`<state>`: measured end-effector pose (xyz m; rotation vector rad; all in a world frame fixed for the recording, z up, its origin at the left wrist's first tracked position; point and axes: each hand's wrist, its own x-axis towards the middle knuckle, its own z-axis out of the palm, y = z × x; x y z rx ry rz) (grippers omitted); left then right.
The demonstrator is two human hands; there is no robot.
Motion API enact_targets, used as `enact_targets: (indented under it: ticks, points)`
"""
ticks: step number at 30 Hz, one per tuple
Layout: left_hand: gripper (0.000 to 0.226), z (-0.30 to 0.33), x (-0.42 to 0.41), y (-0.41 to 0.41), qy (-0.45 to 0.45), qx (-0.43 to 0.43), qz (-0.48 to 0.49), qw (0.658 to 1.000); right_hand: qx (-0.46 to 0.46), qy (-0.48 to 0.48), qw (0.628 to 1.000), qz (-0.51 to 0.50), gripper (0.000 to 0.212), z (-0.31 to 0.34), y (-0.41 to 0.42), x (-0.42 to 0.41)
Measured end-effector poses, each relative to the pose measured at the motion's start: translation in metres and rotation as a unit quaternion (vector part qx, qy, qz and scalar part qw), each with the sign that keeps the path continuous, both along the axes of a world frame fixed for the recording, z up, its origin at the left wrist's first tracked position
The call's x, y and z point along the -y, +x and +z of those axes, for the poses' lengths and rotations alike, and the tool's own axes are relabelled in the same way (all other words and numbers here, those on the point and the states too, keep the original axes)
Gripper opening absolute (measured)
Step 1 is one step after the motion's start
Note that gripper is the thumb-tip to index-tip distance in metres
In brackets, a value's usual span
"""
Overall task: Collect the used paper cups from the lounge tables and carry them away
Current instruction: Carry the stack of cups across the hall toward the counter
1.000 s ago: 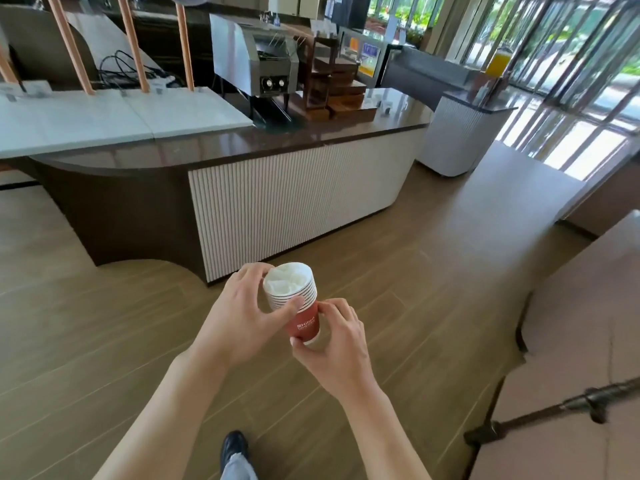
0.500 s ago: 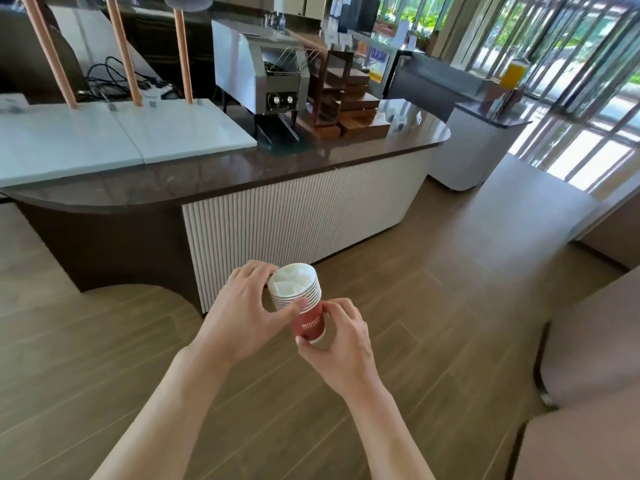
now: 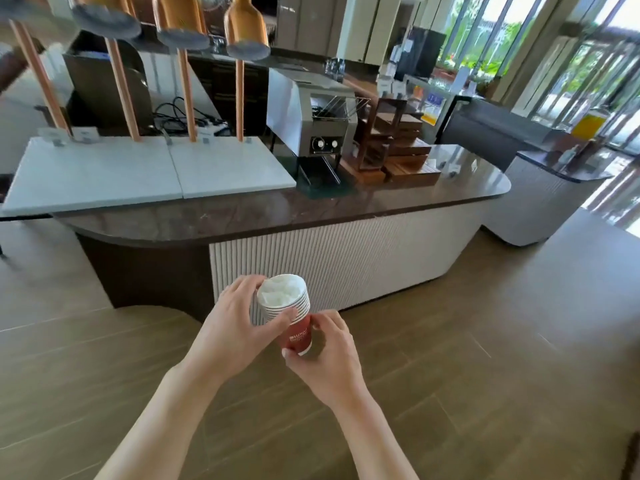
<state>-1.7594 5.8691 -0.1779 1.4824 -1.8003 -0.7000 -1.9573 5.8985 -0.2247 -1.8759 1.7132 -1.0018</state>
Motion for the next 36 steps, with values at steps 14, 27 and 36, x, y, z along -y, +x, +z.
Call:
enact_targets:
  ticks: [14, 27, 36]
  points:
    - [0.072, 0.034, 0.103, -0.080, -0.057, -0.031, 0.134, 0.989, 0.030, -0.036, 0.987, 0.154, 0.049, 0.026, -0.068, 0.175]
    - [0.067, 0.030, 0.211, -0.078, -0.041, -0.029, 0.155, 0.987, 0.065, -0.028, 0.979, 0.193, 0.051, 0.005, -0.062, 0.288]
    - [0.080, -0.002, 0.339, -0.004, -0.014, -0.048, 0.108, 0.993, 0.076, -0.004, 0.983, 0.166, 0.052, -0.020, -0.001, 0.397]
